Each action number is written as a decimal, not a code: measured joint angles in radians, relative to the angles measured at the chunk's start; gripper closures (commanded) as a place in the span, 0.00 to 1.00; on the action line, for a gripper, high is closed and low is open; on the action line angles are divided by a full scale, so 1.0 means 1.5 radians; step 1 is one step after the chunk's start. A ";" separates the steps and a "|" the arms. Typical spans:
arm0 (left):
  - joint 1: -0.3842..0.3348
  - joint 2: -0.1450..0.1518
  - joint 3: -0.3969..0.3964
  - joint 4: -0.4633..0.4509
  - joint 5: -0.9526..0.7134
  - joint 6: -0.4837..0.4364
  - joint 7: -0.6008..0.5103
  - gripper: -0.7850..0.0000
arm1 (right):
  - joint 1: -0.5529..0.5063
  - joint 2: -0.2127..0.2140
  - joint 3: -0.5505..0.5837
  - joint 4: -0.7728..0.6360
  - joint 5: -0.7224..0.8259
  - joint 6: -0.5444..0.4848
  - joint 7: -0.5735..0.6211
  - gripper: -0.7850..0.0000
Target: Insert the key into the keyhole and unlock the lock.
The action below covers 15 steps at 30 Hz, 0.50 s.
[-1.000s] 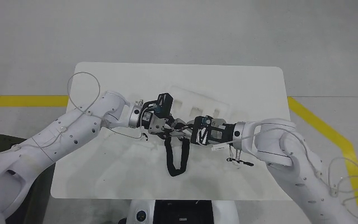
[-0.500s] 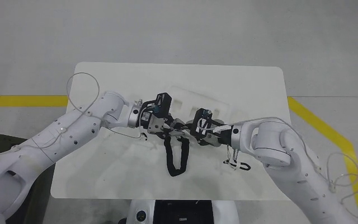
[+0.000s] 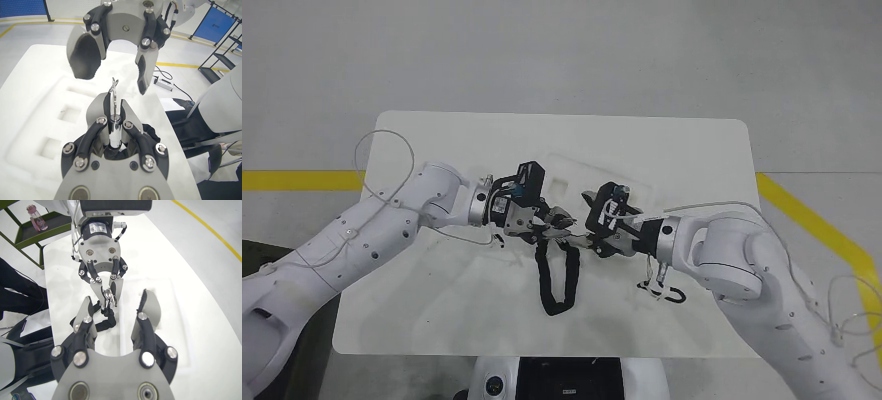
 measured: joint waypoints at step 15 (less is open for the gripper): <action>0.040 0.011 -0.069 -0.024 0.031 0.016 -0.021 1.00 | -0.034 0.003 0.014 -0.033 -0.020 -0.001 -0.048 0.08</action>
